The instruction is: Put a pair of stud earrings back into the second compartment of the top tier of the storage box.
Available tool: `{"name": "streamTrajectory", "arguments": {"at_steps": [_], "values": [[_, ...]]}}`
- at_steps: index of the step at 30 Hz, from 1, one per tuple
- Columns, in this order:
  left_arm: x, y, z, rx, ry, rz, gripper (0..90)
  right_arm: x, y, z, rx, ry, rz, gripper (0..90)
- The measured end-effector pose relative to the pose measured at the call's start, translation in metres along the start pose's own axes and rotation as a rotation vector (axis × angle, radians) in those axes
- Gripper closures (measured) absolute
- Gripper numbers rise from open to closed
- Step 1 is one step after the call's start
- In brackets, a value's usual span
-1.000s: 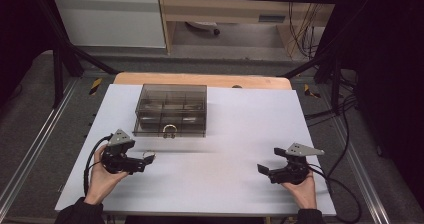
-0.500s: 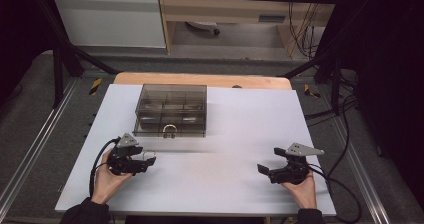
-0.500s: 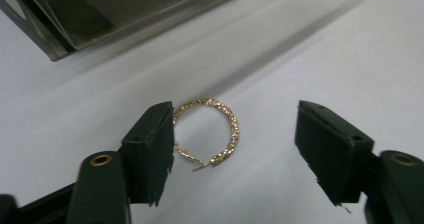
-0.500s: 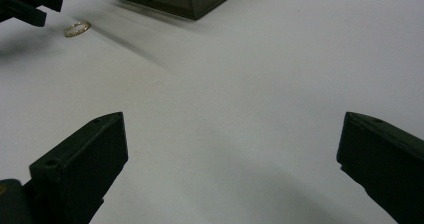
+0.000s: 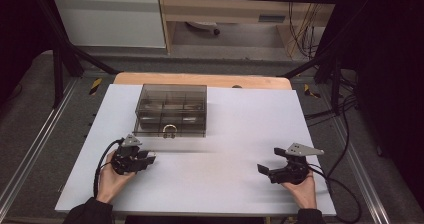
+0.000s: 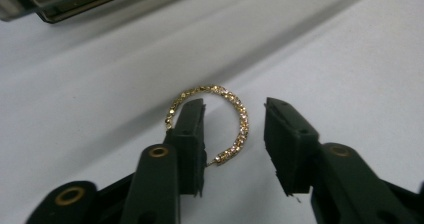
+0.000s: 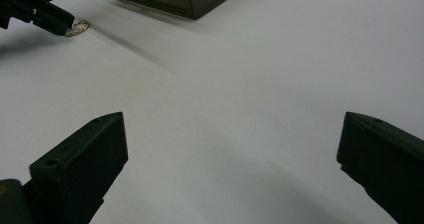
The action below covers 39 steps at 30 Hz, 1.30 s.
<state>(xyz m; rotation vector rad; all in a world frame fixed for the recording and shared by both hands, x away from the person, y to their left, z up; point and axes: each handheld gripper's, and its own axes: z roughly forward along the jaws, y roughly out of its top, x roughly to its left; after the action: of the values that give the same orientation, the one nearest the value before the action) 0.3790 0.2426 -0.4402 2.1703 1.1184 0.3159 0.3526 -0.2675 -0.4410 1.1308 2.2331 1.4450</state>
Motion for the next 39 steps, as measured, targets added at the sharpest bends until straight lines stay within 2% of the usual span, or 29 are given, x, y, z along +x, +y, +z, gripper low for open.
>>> {"name": "streamTrajectory", "arguments": {"at_steps": [1, 7, 16, 32, 39], "values": [[-0.0004, 0.0001, 0.0007, 0.001, 0.009, 0.008, 65.5, 0.0001, 0.0000, 0.0001, 0.000, 0.000, 0.000, 0.5], [-0.0011, 0.0001, 0.0035, 0.003, 0.002, 0.023, 74.3, -0.0001, 0.0001, 0.0000, -0.001, 0.001, 0.000, 0.5], [-0.0035, 0.0006, 0.0051, 0.007, 0.009, 0.048, 82.5, -0.0002, 0.0002, 0.0000, -0.001, 0.000, 0.000, 0.5], [-0.0025, 0.0007, 0.0050, 0.007, 0.009, 0.049, 85.6, -0.0004, 0.0003, -0.0002, -0.004, 0.001, -0.001, 0.5], [-0.0025, 0.0016, -0.0001, -0.008, 0.010, 0.041, 85.8, -0.0005, 0.0003, 0.0000, -0.004, 0.000, 0.000, 0.6]]}}
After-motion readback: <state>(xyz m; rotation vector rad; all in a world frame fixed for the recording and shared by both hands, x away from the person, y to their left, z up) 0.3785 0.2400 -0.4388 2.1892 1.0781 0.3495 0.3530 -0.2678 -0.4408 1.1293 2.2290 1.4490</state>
